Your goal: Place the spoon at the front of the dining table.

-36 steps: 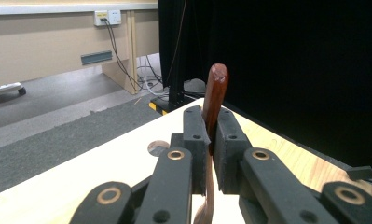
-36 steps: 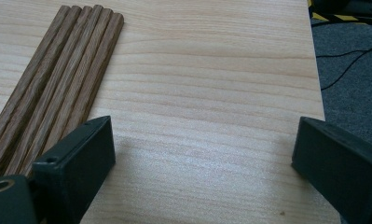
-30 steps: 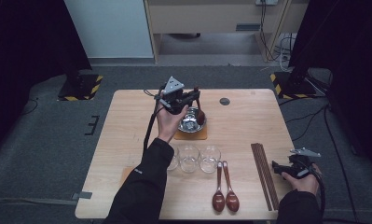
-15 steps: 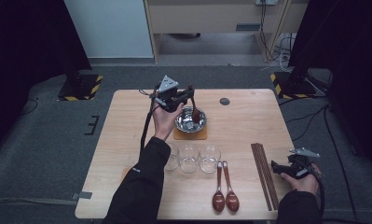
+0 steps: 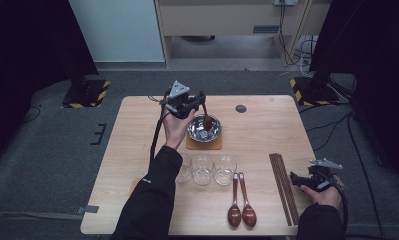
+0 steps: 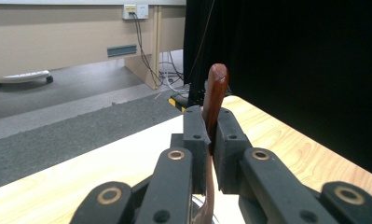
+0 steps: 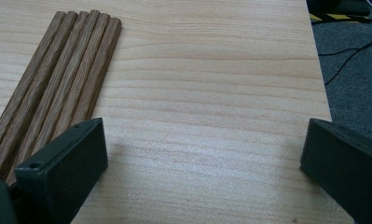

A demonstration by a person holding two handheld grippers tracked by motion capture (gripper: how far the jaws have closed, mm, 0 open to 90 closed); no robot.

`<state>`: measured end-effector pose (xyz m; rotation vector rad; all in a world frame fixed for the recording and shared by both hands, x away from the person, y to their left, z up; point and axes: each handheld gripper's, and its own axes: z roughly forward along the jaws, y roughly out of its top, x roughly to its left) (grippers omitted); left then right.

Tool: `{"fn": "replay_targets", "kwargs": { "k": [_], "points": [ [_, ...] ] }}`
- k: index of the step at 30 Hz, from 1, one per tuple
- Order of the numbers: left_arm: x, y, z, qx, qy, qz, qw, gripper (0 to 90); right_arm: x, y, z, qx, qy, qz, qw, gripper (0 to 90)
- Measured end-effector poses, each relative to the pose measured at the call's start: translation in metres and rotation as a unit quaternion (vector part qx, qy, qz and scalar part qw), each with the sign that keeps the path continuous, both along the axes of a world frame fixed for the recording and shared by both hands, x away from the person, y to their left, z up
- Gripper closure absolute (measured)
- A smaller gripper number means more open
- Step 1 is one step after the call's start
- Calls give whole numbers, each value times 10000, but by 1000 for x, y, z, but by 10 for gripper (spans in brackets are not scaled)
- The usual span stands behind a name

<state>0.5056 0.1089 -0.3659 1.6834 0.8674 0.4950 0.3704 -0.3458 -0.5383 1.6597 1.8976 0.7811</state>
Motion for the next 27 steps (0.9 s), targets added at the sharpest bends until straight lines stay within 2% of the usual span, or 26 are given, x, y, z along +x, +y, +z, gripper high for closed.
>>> {"fn": "replay_targets", "kwargs": {
  "k": [27],
  "points": [
    [14,23,-21,32,104,373,9992,846,0,1,-1,4,-36,-38,10000,4]
  ]
}}
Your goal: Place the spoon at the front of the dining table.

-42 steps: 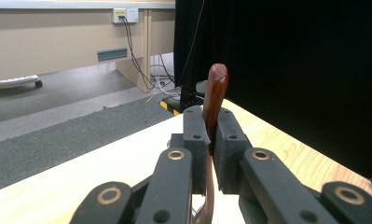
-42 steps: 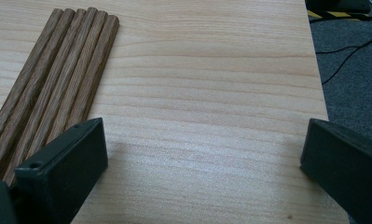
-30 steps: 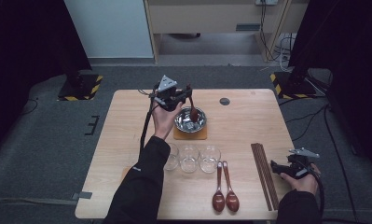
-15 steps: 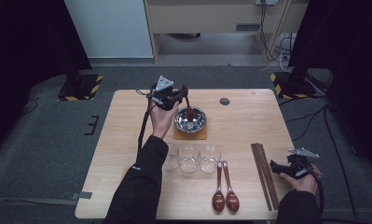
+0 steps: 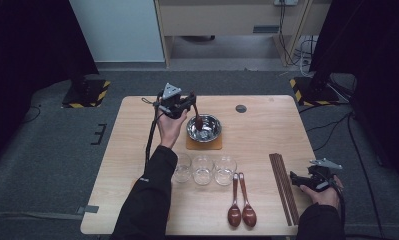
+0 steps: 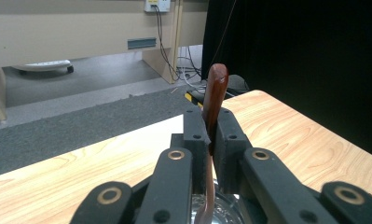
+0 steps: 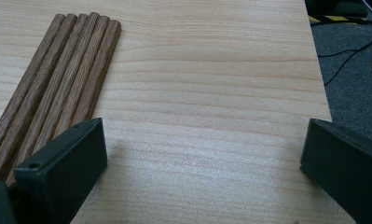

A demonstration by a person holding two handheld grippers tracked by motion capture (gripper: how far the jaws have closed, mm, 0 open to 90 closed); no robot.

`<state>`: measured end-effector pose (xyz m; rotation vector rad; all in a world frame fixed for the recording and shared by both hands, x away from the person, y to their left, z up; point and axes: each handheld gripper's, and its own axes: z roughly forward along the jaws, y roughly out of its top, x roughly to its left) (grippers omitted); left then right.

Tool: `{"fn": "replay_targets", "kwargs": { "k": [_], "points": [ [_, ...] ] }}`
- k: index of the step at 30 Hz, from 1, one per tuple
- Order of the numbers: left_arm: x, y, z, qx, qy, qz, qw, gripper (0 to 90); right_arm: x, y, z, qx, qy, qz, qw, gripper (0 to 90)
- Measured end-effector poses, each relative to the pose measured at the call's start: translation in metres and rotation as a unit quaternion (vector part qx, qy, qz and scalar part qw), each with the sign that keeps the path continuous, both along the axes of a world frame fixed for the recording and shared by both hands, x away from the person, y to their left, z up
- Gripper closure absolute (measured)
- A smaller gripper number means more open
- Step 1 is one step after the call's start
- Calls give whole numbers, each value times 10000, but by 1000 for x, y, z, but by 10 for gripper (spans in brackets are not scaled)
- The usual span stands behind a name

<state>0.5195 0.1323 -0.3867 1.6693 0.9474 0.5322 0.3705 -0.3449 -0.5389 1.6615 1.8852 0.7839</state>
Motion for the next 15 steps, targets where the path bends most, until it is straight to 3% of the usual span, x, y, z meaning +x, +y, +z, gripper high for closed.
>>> {"fn": "replay_targets", "kwargs": {
  "k": [15],
  "points": [
    [8,2,-13,97,119,49,9999,846,0,0,0,2,2,-6,10000,3]
  ]
}}
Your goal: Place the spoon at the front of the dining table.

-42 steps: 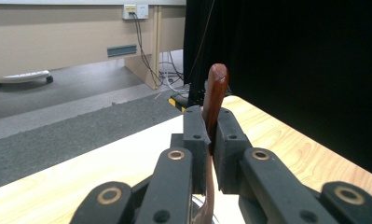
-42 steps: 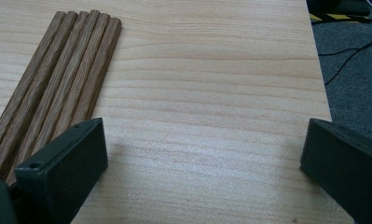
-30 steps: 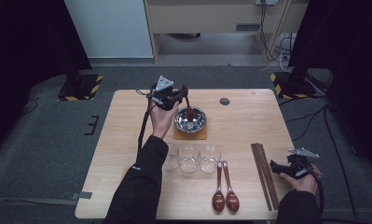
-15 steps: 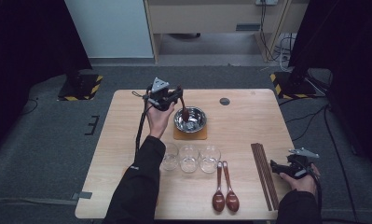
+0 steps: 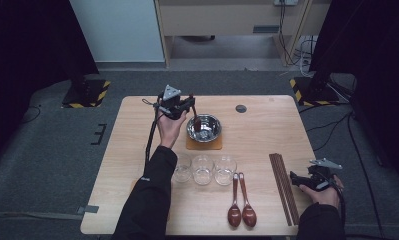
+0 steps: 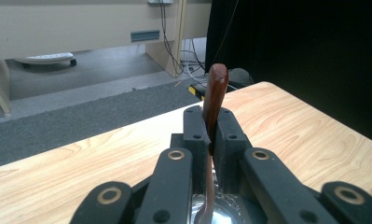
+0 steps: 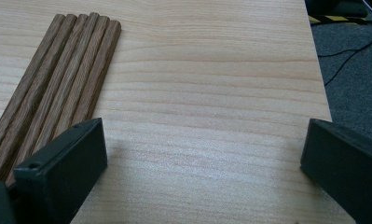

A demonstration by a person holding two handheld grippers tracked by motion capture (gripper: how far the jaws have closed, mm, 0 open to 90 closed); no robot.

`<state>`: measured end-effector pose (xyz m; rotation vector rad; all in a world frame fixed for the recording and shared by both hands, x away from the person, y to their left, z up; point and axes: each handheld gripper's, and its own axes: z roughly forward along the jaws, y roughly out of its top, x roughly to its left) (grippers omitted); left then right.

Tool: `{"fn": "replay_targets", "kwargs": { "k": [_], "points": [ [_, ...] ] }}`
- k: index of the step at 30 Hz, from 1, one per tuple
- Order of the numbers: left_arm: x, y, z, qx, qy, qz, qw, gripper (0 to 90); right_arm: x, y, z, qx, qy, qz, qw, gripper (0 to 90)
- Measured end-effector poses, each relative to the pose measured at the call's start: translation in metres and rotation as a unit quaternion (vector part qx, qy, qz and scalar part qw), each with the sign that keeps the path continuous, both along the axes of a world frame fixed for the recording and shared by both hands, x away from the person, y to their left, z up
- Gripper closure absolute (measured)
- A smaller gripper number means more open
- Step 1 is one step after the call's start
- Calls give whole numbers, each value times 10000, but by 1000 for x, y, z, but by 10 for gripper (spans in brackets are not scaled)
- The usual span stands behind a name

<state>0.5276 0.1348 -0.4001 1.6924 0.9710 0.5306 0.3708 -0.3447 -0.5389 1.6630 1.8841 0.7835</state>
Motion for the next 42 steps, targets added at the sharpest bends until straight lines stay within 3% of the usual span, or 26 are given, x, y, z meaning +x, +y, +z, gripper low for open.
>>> {"fn": "replay_targets", "kwargs": {
  "k": [16,28,42],
  "points": [
    [4,0,-12,130,122,-10,9998,846,0,0,0,-1,1,0,10000,3],
    [4,9,-24,47,276,29,9996,846,0,0,0,-2,1,0,10000,3],
    [2,17,-28,237,368,27,9990,842,0,0,0,-1,1,0,10000,3]
  ]
}}
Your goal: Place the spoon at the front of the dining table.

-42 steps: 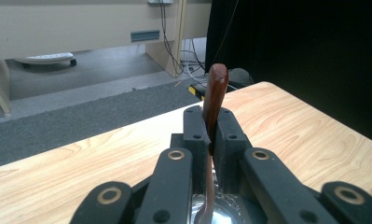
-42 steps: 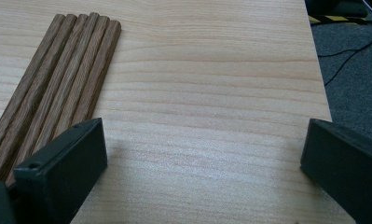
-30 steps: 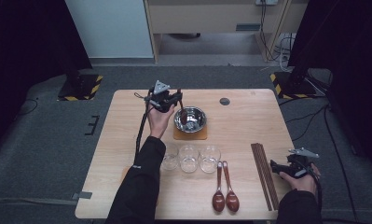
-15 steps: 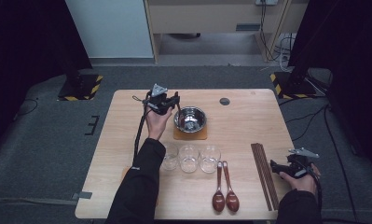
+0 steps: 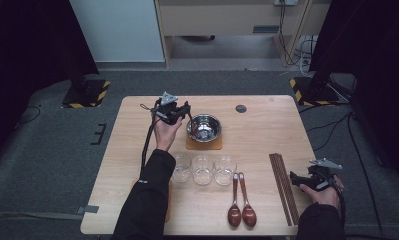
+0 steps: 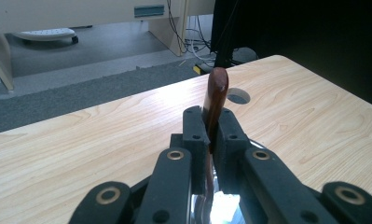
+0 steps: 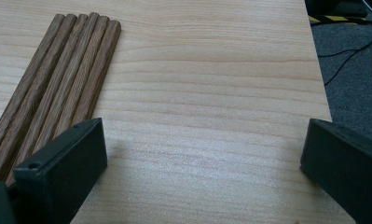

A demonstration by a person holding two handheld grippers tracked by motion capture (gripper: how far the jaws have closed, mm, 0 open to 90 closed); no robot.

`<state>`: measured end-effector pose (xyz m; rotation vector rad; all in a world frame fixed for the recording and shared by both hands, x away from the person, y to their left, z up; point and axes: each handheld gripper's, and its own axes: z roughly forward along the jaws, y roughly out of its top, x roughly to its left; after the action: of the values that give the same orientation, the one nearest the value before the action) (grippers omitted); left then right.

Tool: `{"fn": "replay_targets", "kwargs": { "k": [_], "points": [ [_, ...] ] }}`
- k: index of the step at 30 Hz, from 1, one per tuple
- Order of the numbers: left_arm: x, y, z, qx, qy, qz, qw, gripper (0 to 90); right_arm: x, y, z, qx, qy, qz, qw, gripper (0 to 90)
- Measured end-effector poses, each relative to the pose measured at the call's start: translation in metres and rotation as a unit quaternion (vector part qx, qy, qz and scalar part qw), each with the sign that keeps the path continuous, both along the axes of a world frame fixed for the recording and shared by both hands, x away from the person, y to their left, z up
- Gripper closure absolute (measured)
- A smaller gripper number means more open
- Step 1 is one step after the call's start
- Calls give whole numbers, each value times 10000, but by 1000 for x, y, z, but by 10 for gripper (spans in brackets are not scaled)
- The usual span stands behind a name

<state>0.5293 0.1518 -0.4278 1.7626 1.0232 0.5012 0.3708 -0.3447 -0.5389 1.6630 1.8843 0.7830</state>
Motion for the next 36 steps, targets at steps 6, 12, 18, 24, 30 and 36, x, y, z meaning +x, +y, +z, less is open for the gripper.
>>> {"fn": "replay_targets", "kwargs": {
  "k": [6,12,18,24,30,36],
  "points": [
    [-2,10,-3,23,42,54,10000,829,0,0,0,0,-1,0,10000,3],
    [-5,15,-5,30,56,87,9999,819,0,0,0,-1,0,0,10000,3],
    [-9,21,-9,71,63,141,9999,803,0,0,0,-1,0,0,10000,3],
    [-11,28,-13,130,127,199,9996,786,0,0,0,0,0,0,10000,3],
    [-12,33,-19,228,162,280,9992,772,0,0,0,-1,0,0,10000,3],
    [-12,36,-25,278,213,325,9989,753,0,0,0,-1,0,0,10000,3]
  ]
}}
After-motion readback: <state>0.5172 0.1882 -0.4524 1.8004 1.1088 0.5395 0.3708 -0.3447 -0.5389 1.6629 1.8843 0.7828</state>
